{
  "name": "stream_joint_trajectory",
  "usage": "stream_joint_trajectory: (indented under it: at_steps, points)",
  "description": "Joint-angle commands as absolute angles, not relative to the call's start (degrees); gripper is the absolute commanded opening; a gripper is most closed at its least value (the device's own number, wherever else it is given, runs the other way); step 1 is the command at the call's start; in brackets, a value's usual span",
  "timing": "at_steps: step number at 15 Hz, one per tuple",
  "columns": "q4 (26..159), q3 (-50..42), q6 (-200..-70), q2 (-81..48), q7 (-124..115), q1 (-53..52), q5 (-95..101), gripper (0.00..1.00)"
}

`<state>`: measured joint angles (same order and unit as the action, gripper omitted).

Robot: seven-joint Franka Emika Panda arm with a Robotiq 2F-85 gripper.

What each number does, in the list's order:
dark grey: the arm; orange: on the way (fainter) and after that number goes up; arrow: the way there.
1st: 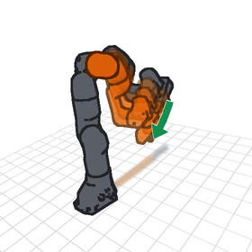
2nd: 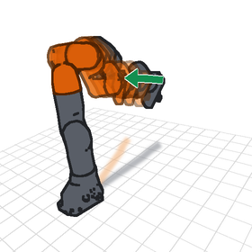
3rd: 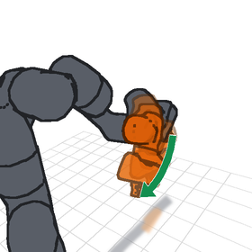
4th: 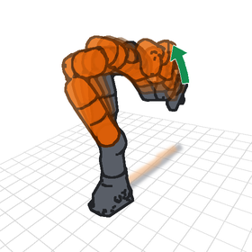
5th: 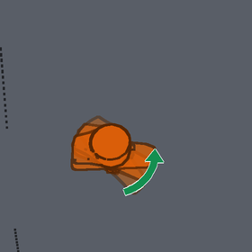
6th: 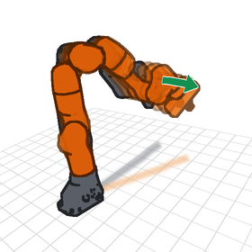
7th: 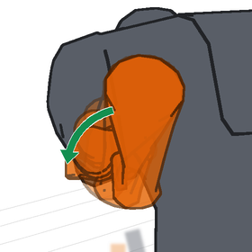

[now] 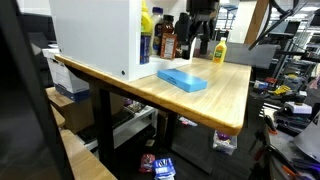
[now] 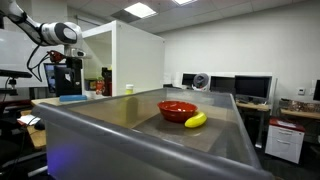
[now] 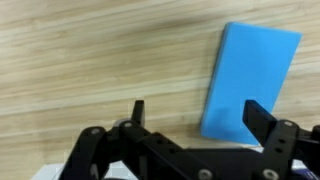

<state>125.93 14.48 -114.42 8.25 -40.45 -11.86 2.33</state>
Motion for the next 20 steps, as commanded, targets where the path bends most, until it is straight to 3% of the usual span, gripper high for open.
stream_joint_trajectory:
  at_steps: [1, 20]
  points:
    - [126.92, 13.00, -115.38, 7.28, -36.92, -11.43, -4.98, 1.00]
    - [127.29, 16.54, -126.77, 3.78, -38.02, -15.41, -12.51, 1.00]
